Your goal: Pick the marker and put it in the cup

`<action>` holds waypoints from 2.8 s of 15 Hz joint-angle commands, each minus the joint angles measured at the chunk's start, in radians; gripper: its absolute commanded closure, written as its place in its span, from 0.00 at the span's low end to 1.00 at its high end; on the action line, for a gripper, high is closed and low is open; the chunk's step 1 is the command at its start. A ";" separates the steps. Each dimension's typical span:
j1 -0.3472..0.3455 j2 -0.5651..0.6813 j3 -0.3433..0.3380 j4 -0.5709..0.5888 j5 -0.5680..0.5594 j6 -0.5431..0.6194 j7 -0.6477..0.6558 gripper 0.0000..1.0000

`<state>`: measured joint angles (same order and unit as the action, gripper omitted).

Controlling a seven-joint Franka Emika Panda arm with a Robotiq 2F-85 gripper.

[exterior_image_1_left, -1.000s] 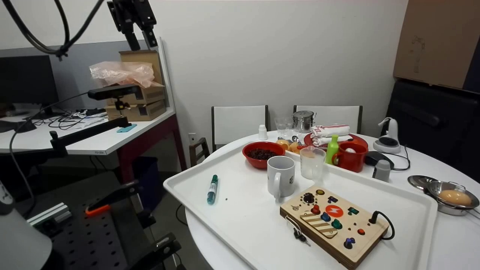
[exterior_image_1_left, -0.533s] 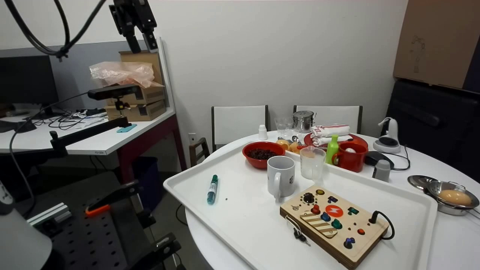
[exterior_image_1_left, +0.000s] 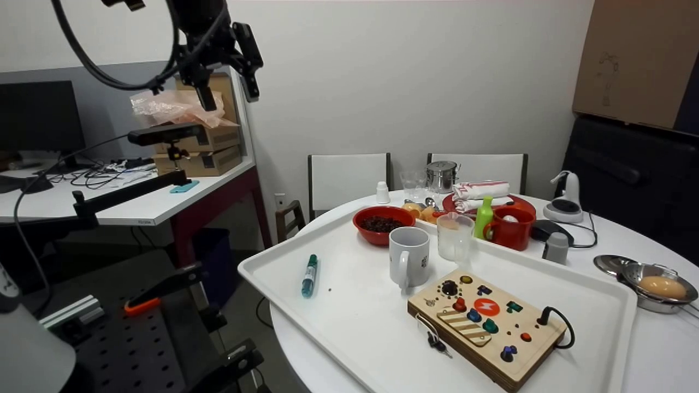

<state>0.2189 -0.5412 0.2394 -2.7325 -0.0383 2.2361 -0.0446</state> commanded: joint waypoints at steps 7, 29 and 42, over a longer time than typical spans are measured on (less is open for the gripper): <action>-0.015 0.348 -0.023 0.173 -0.095 -0.001 -0.069 0.00; -0.040 0.812 -0.075 0.211 -0.154 0.309 -0.079 0.00; -0.070 0.878 -0.049 0.221 -0.129 0.546 -0.176 0.00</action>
<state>0.1731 0.2888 0.1718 -2.5056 -0.1797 2.6350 -0.1468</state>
